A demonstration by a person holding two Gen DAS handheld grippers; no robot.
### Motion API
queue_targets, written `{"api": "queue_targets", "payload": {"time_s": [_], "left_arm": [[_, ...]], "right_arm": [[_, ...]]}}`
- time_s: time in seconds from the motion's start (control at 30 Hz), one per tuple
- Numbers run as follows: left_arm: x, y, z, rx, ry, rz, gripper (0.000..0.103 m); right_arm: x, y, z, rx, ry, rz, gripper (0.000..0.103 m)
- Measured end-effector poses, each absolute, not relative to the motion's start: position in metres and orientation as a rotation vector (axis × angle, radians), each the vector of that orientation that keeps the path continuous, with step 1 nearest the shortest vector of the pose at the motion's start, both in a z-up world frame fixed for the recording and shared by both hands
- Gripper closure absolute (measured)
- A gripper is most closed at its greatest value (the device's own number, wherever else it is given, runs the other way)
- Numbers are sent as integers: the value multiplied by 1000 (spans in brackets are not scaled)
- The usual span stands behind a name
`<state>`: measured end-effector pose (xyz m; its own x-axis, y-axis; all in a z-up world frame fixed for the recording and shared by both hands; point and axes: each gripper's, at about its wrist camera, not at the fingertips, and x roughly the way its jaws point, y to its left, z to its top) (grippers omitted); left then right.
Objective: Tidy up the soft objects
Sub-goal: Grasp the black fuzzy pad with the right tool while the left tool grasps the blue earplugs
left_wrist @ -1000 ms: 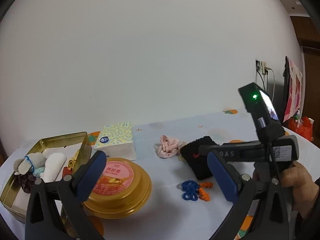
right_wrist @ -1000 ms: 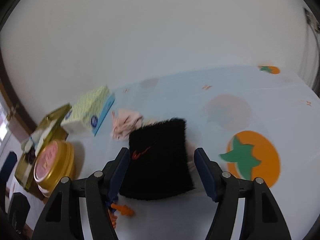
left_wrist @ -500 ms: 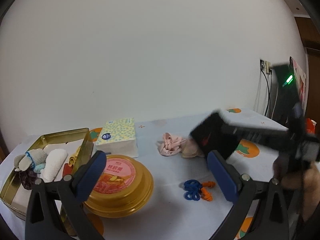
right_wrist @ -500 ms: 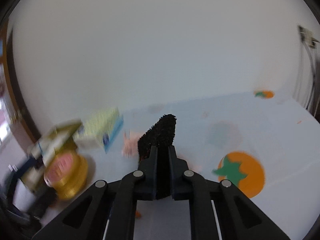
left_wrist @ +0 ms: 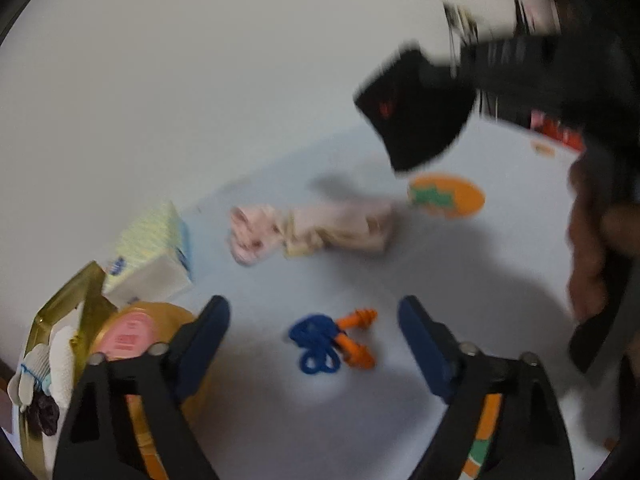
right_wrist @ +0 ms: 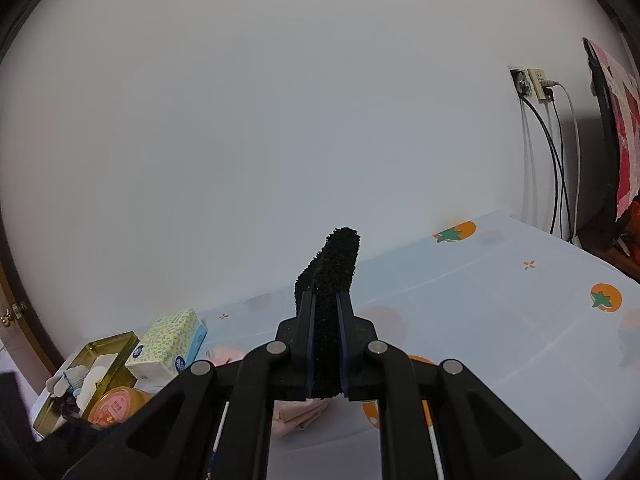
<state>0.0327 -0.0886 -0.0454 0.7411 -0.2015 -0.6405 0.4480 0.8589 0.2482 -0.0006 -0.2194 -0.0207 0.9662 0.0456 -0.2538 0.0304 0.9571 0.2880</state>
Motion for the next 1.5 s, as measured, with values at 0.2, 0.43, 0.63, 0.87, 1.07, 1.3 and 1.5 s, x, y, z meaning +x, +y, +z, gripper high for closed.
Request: {"api": "queue_targets", "payload": {"time_s": [0.2,0.43,0.63,0.87,1.07,1.3,1.5], "left_arm": [[53,-94,-63,389,800,-392,29],[55,-88,-64,288,851,-518,72],[51,-100,-66,345,824,-526,89],[37,-82,-46,280,701,-533,89],[35,-40,-27,81,592,-489,89],[27,-29,-17,98,475,-417,89],[24,-18,-7,92,430,-414,89]], "right_arm": [[-2,-223,-21,312,260,13,92],[3,-224,-24,318,282,19,92],[6,-222,-26,317,296,15,92],[4,-222,-27,315,275,-17,92],[-5,-216,-25,283,224,-73,92],[-17,-188,-26,215,194,-123,92],[-26,-166,-30,152,191,-124,92]]}}
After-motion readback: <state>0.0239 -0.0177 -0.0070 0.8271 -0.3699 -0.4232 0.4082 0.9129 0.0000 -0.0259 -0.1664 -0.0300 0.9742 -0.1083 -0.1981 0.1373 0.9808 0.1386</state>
